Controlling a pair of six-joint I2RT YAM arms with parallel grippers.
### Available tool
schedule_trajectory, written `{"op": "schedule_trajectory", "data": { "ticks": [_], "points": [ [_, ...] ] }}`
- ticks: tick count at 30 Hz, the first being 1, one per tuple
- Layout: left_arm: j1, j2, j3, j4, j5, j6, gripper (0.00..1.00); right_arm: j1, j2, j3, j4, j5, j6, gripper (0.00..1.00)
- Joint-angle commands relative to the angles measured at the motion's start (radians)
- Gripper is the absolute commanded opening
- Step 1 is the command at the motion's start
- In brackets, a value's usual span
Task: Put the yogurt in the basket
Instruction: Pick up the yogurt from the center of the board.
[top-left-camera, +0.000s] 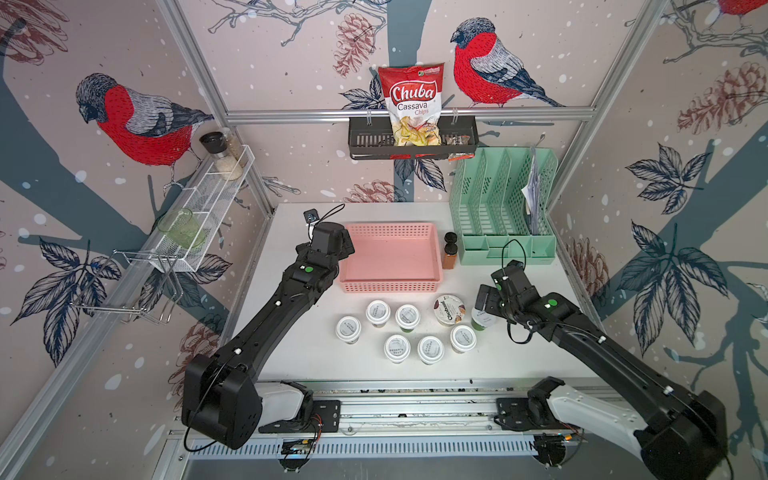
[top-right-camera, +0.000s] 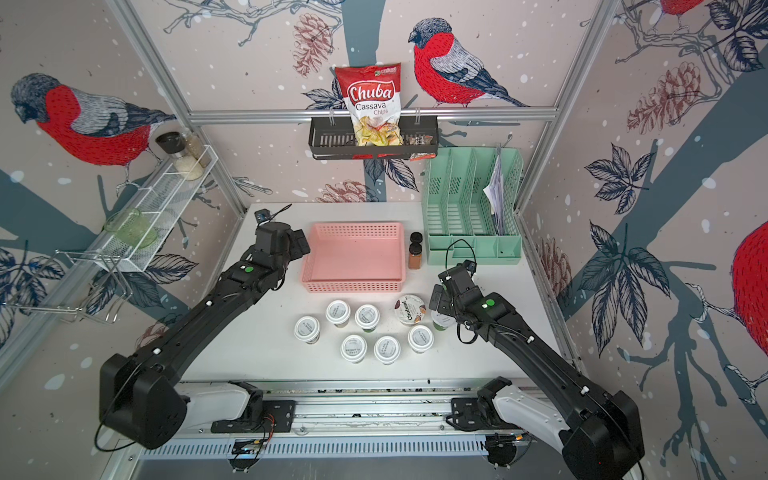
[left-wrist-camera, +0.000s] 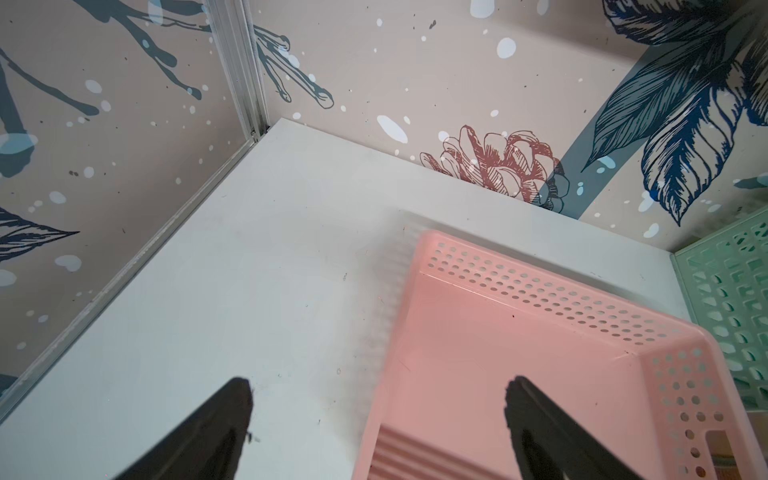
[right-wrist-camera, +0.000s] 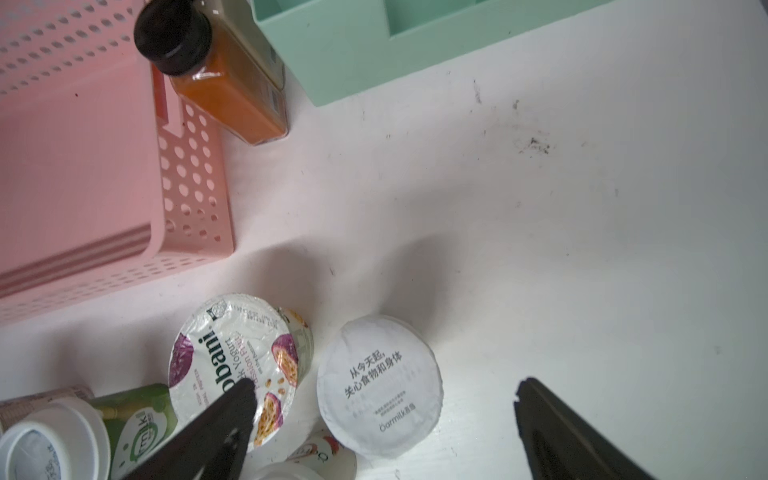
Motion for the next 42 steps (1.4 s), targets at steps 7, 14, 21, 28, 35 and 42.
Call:
{"op": "schedule_trajectory", "data": {
  "ticks": [7, 14, 21, 28, 35, 42],
  "points": [
    [-0.004, -0.092, -0.048, 0.022, -0.005, 0.01, 0.98, 0.019, 0.022, -0.076, 0.048, -0.104, 0.051, 1.0],
    [-0.004, -0.062, -0.034, 0.015, 0.073, 0.029, 0.98, 0.053, 0.064, -0.096, 0.05, -0.042, 0.071, 1.0],
    [-0.003, -0.037, -0.006, -0.025, 0.08, 0.024, 0.98, 0.052, 0.087, -0.123, 0.132, -0.014, 0.076, 0.97],
    [-0.003, -0.061, -0.024, -0.007, 0.079, 0.029, 0.98, 0.053, 0.145, -0.119, 0.164, -0.015, 0.059, 0.89],
    [-0.003, -0.042, -0.016, -0.015, 0.095, 0.033, 0.98, 0.053, 0.15, -0.135, 0.163, 0.0, 0.059, 0.83],
    [-0.004, -0.033, -0.014, -0.014, 0.094, 0.034, 0.98, 0.054, 0.152, -0.137, 0.16, 0.008, 0.059, 0.77]
  ]
}}
